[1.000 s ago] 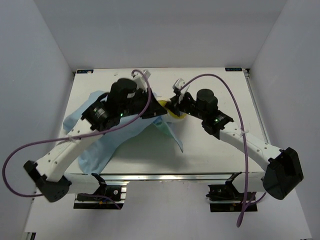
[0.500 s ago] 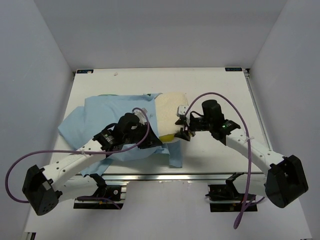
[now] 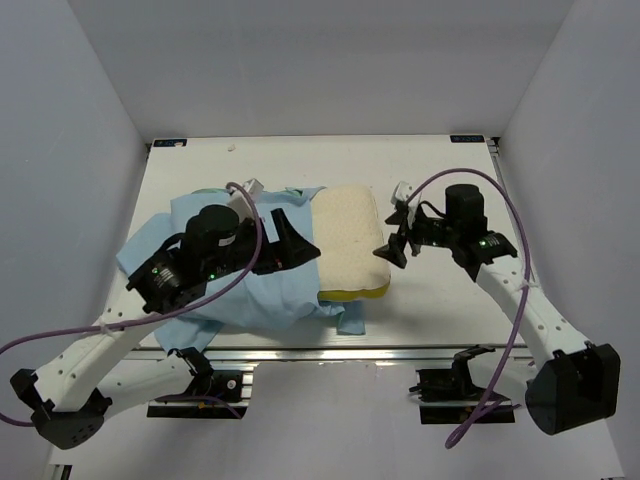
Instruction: Put the pillow into the pillowcase
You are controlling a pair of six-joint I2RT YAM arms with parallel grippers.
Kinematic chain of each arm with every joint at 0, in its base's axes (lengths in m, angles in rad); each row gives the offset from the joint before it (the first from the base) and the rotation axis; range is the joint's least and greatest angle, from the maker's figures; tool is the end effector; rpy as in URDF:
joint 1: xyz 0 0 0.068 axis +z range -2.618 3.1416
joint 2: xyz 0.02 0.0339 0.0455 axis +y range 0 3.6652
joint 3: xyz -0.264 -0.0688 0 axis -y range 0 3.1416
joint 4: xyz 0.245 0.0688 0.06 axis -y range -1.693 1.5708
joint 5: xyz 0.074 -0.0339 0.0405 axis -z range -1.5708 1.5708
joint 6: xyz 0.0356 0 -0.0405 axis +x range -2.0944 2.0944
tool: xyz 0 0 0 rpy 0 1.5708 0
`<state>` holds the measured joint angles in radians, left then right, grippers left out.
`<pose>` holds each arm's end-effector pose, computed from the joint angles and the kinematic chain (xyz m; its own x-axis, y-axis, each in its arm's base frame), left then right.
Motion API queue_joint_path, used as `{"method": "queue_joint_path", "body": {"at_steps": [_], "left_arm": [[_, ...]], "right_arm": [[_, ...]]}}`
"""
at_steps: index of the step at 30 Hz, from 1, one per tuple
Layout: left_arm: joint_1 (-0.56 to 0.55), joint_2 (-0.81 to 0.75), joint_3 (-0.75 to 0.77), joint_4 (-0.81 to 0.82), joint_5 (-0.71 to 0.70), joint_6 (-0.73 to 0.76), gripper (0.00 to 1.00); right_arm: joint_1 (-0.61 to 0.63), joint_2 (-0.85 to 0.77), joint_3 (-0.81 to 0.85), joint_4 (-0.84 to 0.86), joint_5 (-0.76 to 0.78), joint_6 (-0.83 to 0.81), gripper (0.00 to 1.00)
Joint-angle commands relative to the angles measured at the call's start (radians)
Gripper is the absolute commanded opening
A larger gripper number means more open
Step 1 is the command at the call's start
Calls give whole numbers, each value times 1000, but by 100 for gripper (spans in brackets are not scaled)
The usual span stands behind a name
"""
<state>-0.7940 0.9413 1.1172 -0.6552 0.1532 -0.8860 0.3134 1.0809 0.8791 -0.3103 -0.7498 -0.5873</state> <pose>0.1308 -0.1409 0.3785 -0.8239 -0.2538 -0.5067 0.2555 0.6319 -0.7318 0.2161 0.0955 0.3071 0.0501 -0.4100 -0.9107 -0.9165 0.3434 -0.2050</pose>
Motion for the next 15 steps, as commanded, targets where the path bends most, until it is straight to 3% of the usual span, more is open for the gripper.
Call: {"method": "queue_joint_path", "body": {"at_steps": [1, 5, 8, 15], "left_arm": [[-2, 26, 99, -161, -260, 114, 98], [-2, 228, 161, -121, -360, 220, 98], [7, 414, 229, -86, -421, 285, 98], [125, 698, 378, -23, -434, 343, 98]], "right_arm": [[-8, 87, 44, 232, 95, 352, 89], [-7, 241, 119, 290, 200, 576, 89], [-8, 356, 184, 300, 370, 730, 89], [-2, 574, 336, 247, 389, 854, 89]]}}
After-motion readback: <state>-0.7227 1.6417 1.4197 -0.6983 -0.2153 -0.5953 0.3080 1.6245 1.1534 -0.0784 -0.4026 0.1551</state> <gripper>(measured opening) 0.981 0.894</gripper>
